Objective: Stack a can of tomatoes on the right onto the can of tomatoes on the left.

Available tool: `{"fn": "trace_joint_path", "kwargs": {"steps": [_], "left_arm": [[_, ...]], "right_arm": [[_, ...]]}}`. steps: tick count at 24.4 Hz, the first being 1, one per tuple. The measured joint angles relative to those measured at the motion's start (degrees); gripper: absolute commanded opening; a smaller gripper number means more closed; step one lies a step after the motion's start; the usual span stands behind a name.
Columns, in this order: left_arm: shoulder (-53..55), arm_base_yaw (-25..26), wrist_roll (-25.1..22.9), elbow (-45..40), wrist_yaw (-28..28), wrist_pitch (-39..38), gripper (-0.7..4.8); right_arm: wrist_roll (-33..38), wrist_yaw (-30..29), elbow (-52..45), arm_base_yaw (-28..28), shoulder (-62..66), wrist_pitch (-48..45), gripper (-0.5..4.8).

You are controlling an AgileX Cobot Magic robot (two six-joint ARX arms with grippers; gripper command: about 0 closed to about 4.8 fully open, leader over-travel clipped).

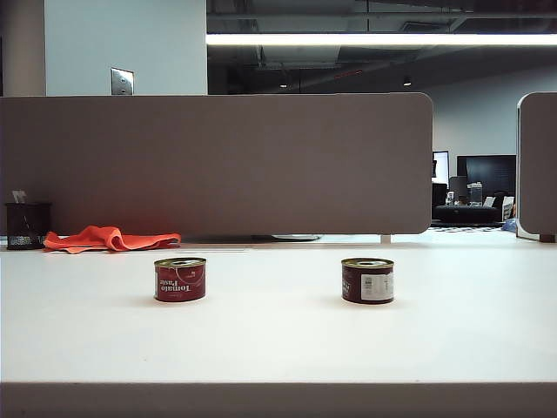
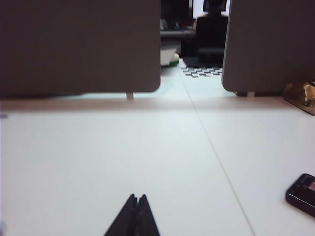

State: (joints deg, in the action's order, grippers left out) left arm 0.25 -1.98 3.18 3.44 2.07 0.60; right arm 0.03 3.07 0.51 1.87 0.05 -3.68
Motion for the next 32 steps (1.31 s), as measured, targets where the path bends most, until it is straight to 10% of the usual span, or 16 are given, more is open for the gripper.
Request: {"fn": "trace_joint_path", "kwargs": {"steps": [8, 21, 32], "left_arm": [[1.2, -0.1, 5.0, 12.2, 2.4, -7.0, -0.05], [23.3, -0.3, -1.0, 33.7, 18.7, -19.4, -0.05], [32.6, -4.3, -2.3, 38.3, 20.9, -23.6, -0.05]], "right_arm": [[4.9, -0.2, 12.5, 0.0, 0.1, 0.6, -0.05], [7.1, -15.5, 34.0, 0.0, 20.2, 15.4, -0.05], [7.3, -18.0, 53.5, -4.1, 40.8, 26.0, -0.05]]}}
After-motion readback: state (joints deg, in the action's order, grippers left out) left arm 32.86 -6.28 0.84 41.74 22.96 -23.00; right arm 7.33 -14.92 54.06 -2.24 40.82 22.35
